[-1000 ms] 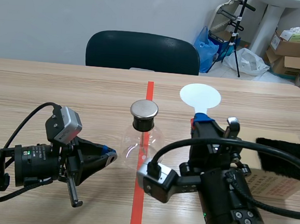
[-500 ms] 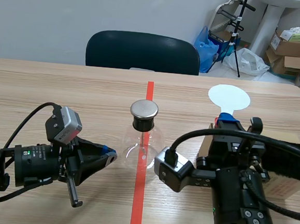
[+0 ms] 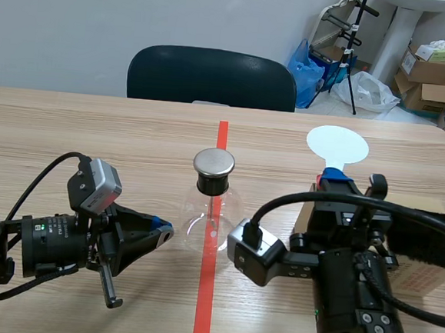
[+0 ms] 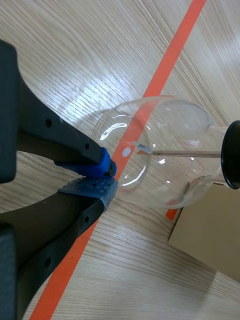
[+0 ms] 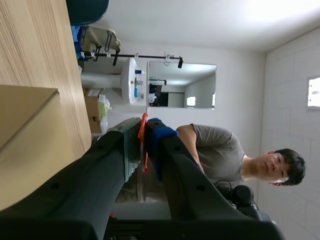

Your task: Do the electroscope experiment

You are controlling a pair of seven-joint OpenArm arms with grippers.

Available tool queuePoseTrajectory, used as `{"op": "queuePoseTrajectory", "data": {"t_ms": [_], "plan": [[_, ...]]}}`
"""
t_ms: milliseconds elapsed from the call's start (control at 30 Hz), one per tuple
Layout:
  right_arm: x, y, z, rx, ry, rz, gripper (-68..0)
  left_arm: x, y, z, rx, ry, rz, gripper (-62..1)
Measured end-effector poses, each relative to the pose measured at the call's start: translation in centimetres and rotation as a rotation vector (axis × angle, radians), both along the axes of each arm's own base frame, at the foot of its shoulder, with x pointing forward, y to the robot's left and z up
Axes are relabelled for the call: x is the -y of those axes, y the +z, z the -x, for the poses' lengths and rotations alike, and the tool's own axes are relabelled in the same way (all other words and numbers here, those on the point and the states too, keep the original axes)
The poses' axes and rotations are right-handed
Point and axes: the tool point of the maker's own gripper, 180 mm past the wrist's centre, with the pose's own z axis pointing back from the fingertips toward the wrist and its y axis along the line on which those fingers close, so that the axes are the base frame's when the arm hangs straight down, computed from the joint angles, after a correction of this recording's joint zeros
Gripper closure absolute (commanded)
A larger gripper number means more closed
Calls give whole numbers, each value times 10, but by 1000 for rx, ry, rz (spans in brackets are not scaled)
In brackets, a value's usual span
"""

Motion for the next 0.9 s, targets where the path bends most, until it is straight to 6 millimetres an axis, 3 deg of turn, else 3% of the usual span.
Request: {"op": "queuePoseTrajectory", "data": {"t_ms": [500, 900], "plan": [[-68, -5, 20, -22, 397, 29, -10, 0, 0, 0, 0, 0, 0, -30], [-95, -8, 37, -32, 571, 42, -10, 0, 0, 0, 0, 0, 0, -29]]}}
